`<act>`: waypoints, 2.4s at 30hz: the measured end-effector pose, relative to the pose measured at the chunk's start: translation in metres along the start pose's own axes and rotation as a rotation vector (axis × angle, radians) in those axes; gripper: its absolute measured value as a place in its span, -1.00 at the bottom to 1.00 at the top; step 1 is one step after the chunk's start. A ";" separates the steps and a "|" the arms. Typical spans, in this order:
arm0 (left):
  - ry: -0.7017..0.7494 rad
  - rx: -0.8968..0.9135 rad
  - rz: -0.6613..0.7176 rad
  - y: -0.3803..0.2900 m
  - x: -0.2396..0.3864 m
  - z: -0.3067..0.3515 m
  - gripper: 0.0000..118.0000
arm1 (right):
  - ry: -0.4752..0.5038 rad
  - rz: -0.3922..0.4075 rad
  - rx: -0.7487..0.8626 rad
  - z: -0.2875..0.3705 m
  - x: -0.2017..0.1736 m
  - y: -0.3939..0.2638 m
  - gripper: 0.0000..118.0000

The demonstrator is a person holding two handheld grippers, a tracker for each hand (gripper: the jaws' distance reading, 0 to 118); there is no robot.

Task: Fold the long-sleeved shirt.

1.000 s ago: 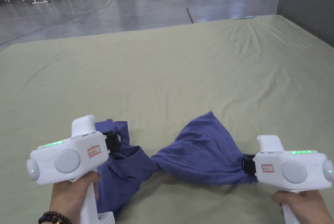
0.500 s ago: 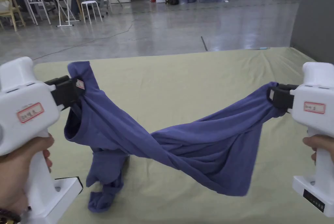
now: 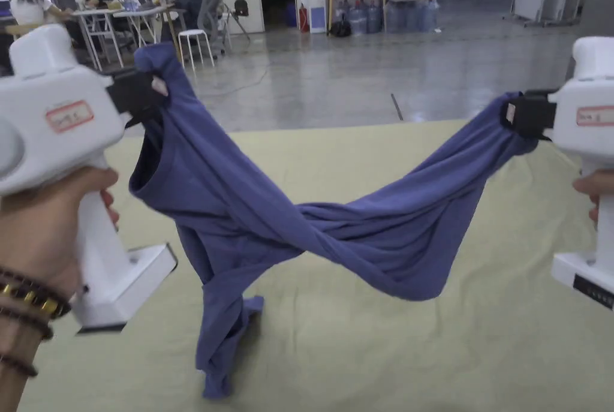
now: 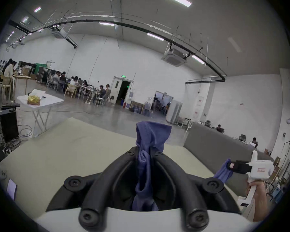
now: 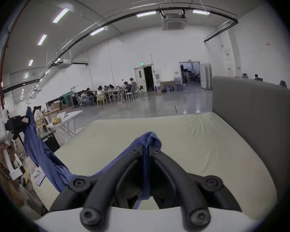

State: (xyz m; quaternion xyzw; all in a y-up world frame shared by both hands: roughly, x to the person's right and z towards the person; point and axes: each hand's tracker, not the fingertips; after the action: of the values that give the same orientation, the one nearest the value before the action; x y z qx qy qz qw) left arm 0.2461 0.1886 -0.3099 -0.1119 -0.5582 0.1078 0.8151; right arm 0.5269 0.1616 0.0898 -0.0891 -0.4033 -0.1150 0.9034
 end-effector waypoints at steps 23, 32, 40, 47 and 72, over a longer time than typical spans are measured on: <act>0.124 0.056 -0.068 0.111 0.005 -0.246 -0.83 | -0.112 -0.080 0.065 -0.204 0.037 0.181 -0.87; 0.132 -0.230 0.010 -0.085 -0.065 -0.283 -0.83 | -0.141 -0.143 -0.254 -0.298 0.074 -0.023 -0.87; 0.120 -0.216 0.036 -0.178 -0.088 -0.156 -0.83 | -0.090 -0.125 -0.303 -0.206 0.081 -0.120 -0.87; 0.119 -0.356 -0.041 -0.309 -0.069 0.020 -0.83 | -0.051 -0.067 -0.447 -0.072 0.064 -0.241 -0.87; 0.200 -0.418 0.094 -0.297 -0.080 0.161 0.88 | -0.111 -0.035 -0.475 0.086 0.050 -0.285 0.67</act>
State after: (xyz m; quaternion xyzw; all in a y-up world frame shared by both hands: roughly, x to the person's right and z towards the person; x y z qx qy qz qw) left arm 0.0826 -0.1087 -0.2345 -0.3142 -0.4788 0.0158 0.8196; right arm 0.4190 -0.0969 0.2032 -0.2981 -0.4157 -0.2169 0.8314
